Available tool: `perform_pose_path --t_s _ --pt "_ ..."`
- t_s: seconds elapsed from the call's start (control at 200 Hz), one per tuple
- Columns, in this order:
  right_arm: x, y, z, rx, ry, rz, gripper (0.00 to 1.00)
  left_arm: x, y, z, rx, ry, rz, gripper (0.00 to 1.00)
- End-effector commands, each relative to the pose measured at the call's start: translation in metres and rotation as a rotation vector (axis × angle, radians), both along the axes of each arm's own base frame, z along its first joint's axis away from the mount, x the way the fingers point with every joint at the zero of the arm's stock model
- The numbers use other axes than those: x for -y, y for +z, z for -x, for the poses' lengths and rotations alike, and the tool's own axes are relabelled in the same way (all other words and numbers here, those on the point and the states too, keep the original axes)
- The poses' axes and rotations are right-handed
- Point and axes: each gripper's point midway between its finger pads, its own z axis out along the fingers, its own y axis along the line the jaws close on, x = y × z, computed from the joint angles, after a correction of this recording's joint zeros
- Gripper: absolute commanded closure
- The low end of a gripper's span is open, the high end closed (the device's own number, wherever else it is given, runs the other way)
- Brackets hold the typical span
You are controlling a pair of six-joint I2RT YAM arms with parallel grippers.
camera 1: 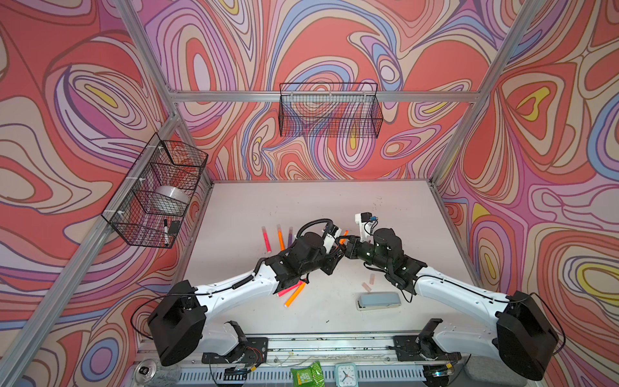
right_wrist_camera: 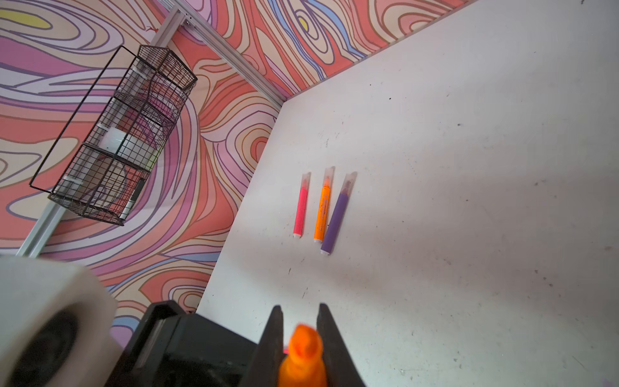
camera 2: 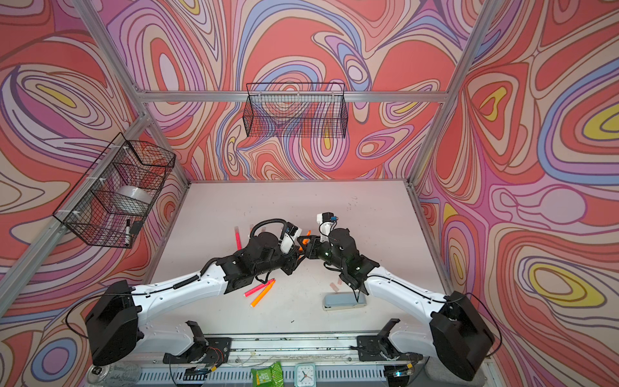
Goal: Insert the pens into the pen caps
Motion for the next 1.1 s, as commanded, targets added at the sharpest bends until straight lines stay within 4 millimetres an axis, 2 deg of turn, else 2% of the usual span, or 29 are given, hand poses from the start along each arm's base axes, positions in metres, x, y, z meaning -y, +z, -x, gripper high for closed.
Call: perform_pose_path --t_s 0.0,0.11,0.195,0.27,0.621,0.761,0.951,1.051,1.097 --pt "-0.0041 -0.0076 0.0027 -0.017 0.026 -0.017 0.96 0.0062 0.0022 -0.0020 0.015 -0.012 0.004 0.63" --pt "-0.0057 -0.0087 0.0029 -0.023 0.032 -0.020 0.96 0.0065 0.0011 -0.0027 0.014 -0.012 0.002 0.66" --pt "-0.0066 -0.0081 0.0033 -0.023 0.035 -0.025 0.97 0.0063 0.0011 -0.0032 0.015 -0.009 0.002 0.75" --pt "-0.0068 -0.0072 0.0037 -0.020 0.039 -0.028 0.97 0.0068 0.0002 -0.0029 0.013 -0.012 -0.001 0.78" --pt "-0.0086 -0.0054 0.0057 -0.018 0.052 -0.041 0.97 0.0099 -0.0020 -0.0024 0.008 -0.027 -0.002 0.79" --pt "-0.0105 -0.0064 0.0069 -0.020 0.062 -0.046 0.96 0.0113 -0.0016 -0.0023 0.011 -0.032 0.004 0.76" --pt "-0.0130 -0.0054 0.0080 -0.021 0.073 -0.057 0.97 0.0128 -0.0030 -0.0033 0.011 -0.034 0.002 0.76" --pt "-0.0129 -0.0064 0.0079 -0.023 0.072 -0.052 0.97 0.0121 -0.0029 -0.0035 0.012 -0.032 0.000 0.82" --pt "-0.0121 -0.0068 0.0071 -0.024 0.066 -0.049 0.97 0.0108 -0.0021 -0.0042 0.016 -0.025 -0.001 0.90"
